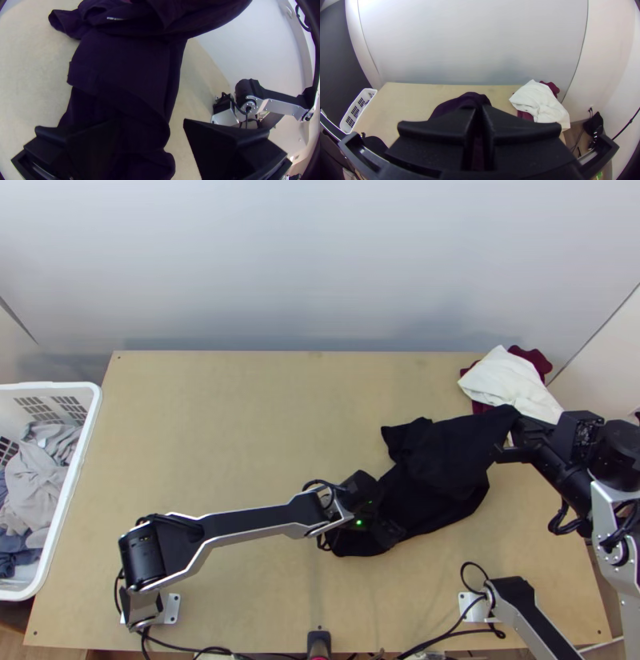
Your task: Fold the t-shirt
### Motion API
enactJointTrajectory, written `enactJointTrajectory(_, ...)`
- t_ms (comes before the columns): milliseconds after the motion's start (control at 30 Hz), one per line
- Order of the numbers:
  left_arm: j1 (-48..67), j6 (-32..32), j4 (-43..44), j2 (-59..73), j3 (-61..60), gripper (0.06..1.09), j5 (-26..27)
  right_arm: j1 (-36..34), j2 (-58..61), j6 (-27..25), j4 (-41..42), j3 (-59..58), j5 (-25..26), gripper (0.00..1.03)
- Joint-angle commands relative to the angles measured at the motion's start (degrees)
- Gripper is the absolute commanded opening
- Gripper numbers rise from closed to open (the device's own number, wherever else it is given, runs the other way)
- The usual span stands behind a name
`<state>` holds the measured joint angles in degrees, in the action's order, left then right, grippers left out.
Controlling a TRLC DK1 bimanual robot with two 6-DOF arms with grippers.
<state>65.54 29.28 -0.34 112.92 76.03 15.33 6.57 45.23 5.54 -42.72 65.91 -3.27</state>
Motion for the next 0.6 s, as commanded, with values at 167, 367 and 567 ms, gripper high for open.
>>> enactJointTrajectory(167,-0.7,4.4,3.4,-2.2,-1.4,0.14,-4.3,-0.1,-1.3,-0.3,0.3,-2.1,0.2,0.04)
enactJointTrajectory(367,-6.0,4.6,2.5,-10.7,-4.1,0.12,-4.3,-0.1,-1.8,-0.4,0.5,-2.8,0.2,0.04)
enactJointTrajectory(567,-15.7,6.0,-2.1,-21.3,-4.8,0.10,-1.0,-0.2,-2.1,-0.9,0.6,-0.9,0.3,0.04)
